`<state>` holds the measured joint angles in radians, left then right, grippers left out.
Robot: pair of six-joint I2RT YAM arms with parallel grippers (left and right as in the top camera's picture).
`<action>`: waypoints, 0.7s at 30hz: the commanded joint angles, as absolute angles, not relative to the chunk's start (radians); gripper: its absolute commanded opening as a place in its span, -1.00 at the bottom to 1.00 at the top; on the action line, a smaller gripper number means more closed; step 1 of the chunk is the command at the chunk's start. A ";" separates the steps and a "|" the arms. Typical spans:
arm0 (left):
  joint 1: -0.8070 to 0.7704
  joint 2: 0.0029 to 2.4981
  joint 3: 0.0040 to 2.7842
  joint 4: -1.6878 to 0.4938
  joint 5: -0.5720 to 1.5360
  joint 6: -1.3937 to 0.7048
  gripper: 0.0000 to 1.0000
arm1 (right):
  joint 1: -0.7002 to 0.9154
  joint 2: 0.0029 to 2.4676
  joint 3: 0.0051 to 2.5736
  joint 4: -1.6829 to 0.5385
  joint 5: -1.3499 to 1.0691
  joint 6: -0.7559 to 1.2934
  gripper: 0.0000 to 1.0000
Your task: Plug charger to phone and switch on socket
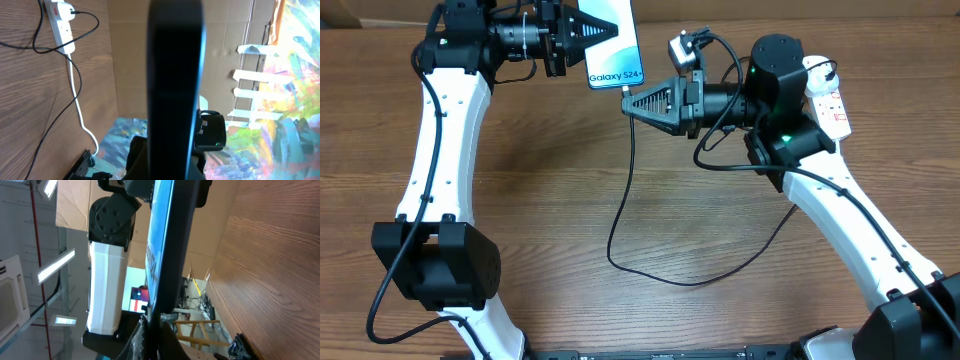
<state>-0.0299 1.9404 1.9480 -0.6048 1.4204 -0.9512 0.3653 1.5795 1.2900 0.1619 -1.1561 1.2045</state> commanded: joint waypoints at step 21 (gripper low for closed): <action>-0.025 1.924 1.966 -0.601 1.464 -0.948 -0.92 | 0.406 1.583 1.295 0.171 -1.118 1.204 -0.93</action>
